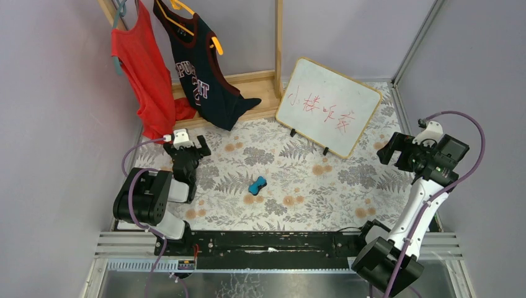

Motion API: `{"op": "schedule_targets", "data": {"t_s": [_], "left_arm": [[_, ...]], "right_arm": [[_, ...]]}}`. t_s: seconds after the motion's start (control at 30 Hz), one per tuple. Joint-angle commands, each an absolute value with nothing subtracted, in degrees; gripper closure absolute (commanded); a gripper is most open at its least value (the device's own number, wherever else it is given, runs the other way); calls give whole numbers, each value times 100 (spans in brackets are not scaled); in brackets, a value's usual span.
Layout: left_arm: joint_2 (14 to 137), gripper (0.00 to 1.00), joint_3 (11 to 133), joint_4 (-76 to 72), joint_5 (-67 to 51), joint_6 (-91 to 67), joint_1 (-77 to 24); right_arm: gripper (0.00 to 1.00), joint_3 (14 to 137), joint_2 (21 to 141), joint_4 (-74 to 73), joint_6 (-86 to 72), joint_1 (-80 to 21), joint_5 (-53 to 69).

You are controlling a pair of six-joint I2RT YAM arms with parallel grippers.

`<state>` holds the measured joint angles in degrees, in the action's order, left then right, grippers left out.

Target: Erase the whiteboard

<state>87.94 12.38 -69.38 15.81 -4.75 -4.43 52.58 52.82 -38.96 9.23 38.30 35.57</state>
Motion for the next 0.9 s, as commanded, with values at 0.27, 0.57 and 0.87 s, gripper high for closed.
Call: {"op": "schedule_targets", "data": {"t_s": [0.27,0.57,0.87], "left_arm": [[8706,0,1274,-7031,1553,-501,-414],[8705,0,1279,-7016,1549,-501,-417],[8704,0,1293,-6996,1531,-492,-414]], "right_arm": [[1,5088,4517,-3294,213,3838,3373],[1,5074,4502,-3537,375,3839,3307],[1,5123,4498,-3574,487,3842,3371]]}}
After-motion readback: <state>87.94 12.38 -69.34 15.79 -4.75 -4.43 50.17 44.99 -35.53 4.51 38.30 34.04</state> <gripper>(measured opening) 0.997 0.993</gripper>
